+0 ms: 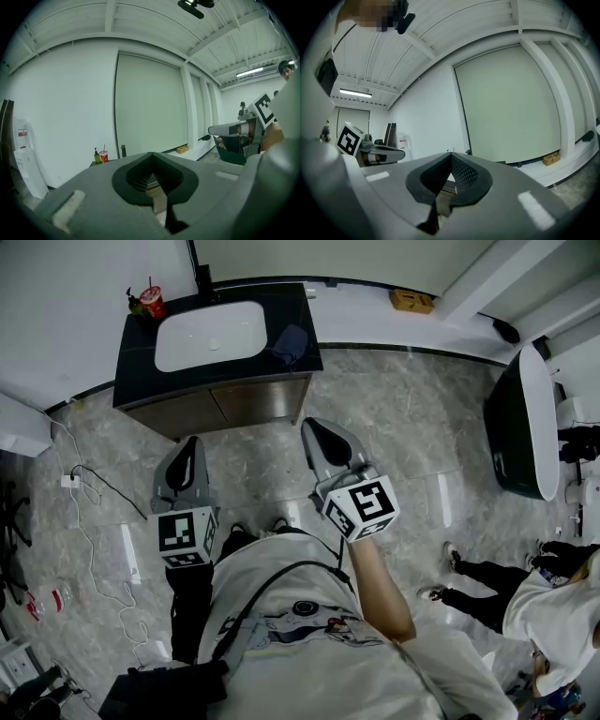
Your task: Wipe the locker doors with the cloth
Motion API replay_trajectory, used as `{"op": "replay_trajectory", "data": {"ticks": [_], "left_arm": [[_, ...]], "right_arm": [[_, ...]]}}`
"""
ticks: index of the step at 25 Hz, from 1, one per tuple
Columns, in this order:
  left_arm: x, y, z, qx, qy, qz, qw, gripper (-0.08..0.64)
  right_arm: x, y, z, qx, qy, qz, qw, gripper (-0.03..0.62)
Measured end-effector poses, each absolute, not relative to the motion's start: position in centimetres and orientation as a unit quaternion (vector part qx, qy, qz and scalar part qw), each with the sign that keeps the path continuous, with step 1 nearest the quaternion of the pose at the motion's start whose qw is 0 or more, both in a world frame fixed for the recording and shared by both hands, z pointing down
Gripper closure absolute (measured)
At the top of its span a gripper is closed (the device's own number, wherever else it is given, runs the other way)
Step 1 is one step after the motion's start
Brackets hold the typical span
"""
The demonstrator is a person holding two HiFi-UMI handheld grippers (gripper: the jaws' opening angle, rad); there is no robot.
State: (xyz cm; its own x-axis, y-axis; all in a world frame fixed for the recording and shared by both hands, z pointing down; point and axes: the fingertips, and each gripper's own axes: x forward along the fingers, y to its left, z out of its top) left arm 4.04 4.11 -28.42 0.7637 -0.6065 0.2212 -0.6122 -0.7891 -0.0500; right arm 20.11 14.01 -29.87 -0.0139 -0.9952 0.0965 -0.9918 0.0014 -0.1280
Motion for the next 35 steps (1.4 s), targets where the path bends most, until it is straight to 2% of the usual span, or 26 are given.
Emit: {"op": "replay_trajectory", "data": {"ticks": [11,23,35], "left_arm": [[4.0,5.1,-28.0,0.933,-0.337,0.125,0.016,0.56],[4.3,1.7,-25.4,0.927,-0.34,0.154,0.03,0.56],[8.8,-13.5,-24.8,0.948,-0.285,0.133,0.043,0.56]], "right_arm": [[20.3,15.1,-29.7,-0.692,0.717,-0.079,0.006,0.593],[22.0,14.3,-25.4,-0.691,0.71,-0.133,-0.002,0.592],[24.3,0.6,-23.7,-0.715,0.682,-0.155,-0.018,0.592]]}}
